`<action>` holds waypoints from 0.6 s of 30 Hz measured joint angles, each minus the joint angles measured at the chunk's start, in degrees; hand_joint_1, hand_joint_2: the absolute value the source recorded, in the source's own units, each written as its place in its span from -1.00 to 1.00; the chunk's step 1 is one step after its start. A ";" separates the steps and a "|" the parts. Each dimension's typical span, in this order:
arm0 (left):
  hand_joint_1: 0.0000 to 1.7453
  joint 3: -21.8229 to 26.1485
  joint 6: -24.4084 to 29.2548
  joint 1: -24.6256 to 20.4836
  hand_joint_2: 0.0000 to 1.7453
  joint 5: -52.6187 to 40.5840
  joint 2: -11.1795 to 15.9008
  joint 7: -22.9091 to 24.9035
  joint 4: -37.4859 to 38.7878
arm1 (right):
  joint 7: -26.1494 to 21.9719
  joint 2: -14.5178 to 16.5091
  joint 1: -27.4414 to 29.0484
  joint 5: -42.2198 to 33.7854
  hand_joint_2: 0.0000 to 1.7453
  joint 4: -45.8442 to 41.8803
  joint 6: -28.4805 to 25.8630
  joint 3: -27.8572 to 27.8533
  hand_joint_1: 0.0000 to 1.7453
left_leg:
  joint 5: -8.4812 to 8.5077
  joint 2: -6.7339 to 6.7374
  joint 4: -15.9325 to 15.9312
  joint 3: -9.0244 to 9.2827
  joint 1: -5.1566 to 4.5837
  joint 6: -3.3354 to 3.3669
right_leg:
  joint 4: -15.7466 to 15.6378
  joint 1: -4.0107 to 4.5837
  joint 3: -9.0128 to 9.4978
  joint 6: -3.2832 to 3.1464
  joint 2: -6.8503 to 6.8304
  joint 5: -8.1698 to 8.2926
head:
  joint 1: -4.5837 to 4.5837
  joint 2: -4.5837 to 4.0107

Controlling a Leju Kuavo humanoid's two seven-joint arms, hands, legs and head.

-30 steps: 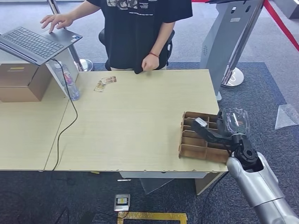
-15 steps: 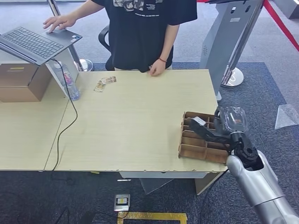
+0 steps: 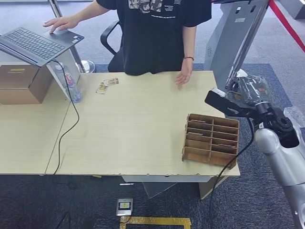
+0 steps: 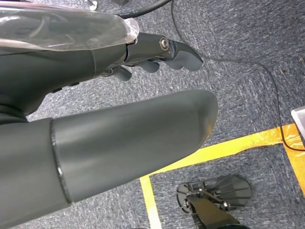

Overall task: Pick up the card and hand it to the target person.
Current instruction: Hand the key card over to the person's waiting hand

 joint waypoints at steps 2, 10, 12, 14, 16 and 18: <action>-1.00 0.00 0.01 0.00 -1.00 0.00 0.01 -0.15 0.00 | 0.62 -1.41 -2.01 -2.00 1.00 -1.34 0.96 0.55 1.00 | 0.00 0.00 0.00 0.01 0.00 0.00 | 0.00 0.00 0.00 0.00 0.00 0.00 | -0.01 0.00; -1.00 0.00 0.01 -0.04 -1.00 0.08 0.01 -0.42 0.00 | 1.36 -4.45 -6.23 -8.41 1.00 -3.97 0.81 1.84 1.00 | 0.00 0.00 -0.01 0.01 0.01 0.00 | 0.00 0.01 0.00 0.00 0.00 0.00 | 0.00 0.00; -1.00 0.00 0.01 -0.07 -1.00 0.06 0.01 -0.42 0.00 | 1.03 -4.70 -6.35 -8.70 1.00 -3.99 -0.45 2.01 1.00 | 0.00 0.00 -0.01 0.00 0.01 0.00 | 0.00 0.01 0.00 0.00 0.00 0.00 | 0.01 0.00; -1.00 0.00 0.02 -0.10 -1.00 0.00 0.01 -0.41 0.00 | 0.73 -4.76 -6.35 -7.60 1.00 -3.84 -2.86 2.22 1.00 | 0.00 0.00 -0.01 -0.01 0.01 0.00 | 0.00 0.01 0.01 0.00 0.00 0.00 | 0.01 0.00; -1.00 0.00 0.04 -0.15 -1.00 -0.04 -0.01 -0.41 0.00 | 0.76 -4.75 -6.36 -4.42 1.00 -3.47 -5.77 2.69 1.00 | 0.00 -0.01 -0.02 -0.03 0.01 0.00 | 0.00 0.01 0.01 0.00 -0.01 0.00 | 0.00 0.00; -1.00 0.00 0.09 -0.22 -1.00 -0.04 -0.04 -0.42 0.00 | 1.43 -4.72 -6.39 0.82 1.00 -2.81 -8.32 3.60 1.00 | 0.00 -0.01 -0.03 -0.05 0.01 0.00 | 0.00 0.01 0.01 0.00 -0.02 0.00 | 0.01 0.00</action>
